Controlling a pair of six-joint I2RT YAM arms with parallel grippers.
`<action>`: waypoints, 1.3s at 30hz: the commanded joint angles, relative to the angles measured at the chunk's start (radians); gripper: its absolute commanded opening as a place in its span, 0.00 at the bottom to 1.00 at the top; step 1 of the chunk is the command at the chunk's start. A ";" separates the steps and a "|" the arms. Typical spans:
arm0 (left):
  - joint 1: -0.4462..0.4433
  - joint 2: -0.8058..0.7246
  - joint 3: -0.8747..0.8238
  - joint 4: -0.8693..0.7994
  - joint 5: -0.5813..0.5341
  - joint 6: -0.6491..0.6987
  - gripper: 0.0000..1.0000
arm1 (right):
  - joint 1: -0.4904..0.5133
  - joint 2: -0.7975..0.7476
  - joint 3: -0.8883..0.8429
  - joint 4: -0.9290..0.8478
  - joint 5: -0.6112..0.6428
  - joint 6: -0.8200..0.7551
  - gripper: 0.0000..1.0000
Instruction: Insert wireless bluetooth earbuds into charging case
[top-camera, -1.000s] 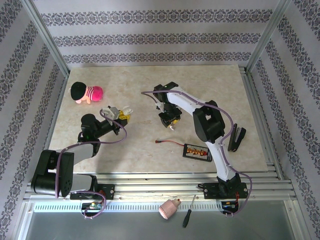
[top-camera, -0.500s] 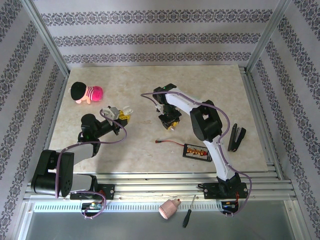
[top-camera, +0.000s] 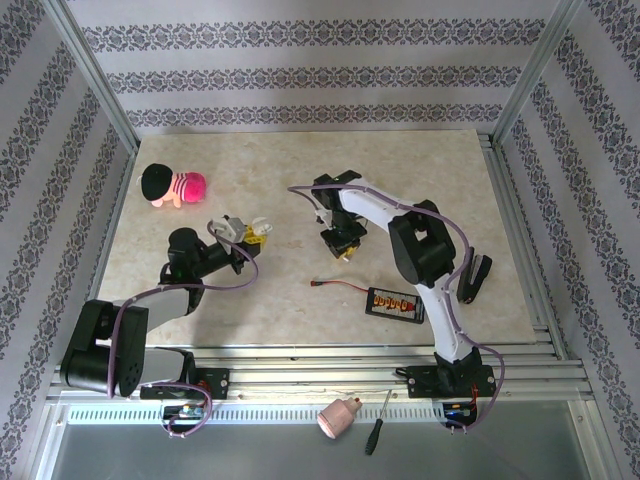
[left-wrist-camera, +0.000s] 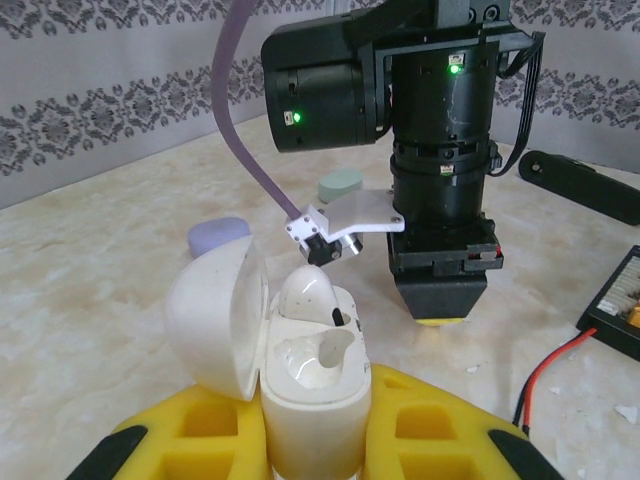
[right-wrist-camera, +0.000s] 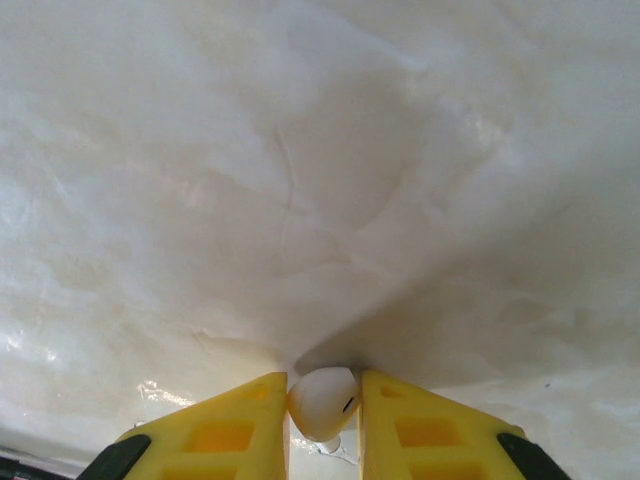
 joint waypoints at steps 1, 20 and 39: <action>-0.033 -0.021 0.031 -0.025 -0.018 0.042 0.11 | -0.023 -0.112 -0.084 0.105 -0.084 0.032 0.20; -0.217 0.175 0.116 0.310 -0.167 -0.095 0.11 | -0.087 -0.743 -0.664 0.984 -0.404 0.208 0.19; -0.353 0.337 0.167 0.558 -0.539 -0.051 0.11 | 0.050 -0.787 -0.798 1.535 -0.347 0.368 0.19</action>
